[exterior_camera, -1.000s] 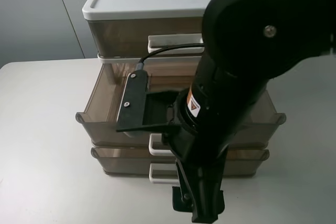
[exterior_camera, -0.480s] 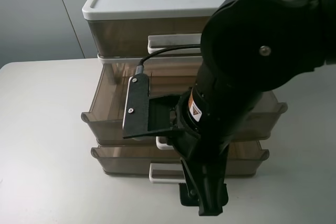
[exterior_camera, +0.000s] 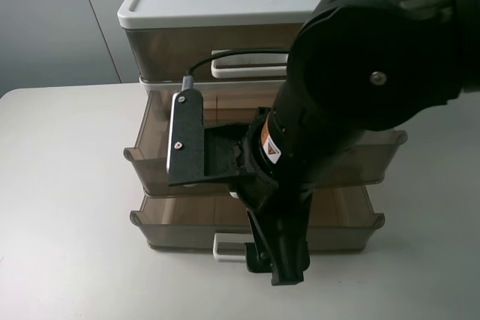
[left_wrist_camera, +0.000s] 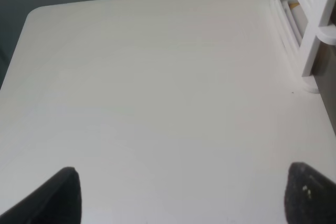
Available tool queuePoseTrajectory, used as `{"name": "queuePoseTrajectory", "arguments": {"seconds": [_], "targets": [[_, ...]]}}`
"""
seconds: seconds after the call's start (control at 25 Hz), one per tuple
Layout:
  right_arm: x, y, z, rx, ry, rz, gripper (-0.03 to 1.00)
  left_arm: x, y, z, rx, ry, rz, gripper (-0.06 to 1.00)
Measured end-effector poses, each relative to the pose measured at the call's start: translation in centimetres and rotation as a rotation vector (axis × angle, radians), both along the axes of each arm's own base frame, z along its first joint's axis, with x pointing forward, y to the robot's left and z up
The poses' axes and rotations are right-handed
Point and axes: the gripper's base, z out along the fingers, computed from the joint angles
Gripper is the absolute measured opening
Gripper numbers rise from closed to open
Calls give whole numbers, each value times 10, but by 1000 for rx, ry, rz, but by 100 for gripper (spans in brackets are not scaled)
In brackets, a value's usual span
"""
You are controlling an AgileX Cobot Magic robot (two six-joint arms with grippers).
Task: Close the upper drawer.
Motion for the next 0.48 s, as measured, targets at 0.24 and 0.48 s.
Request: {"name": "queuePoseTrajectory", "arguments": {"seconds": [0.24, 0.48], "targets": [[2, 2, -8, -30, 3, 18, 68, 0, 0, 0, 0, 0, 0, 74], [10, 0, -9, -26, -19, 9, 68, 0, 0, 0, 0, 0, 0, 74]]}}
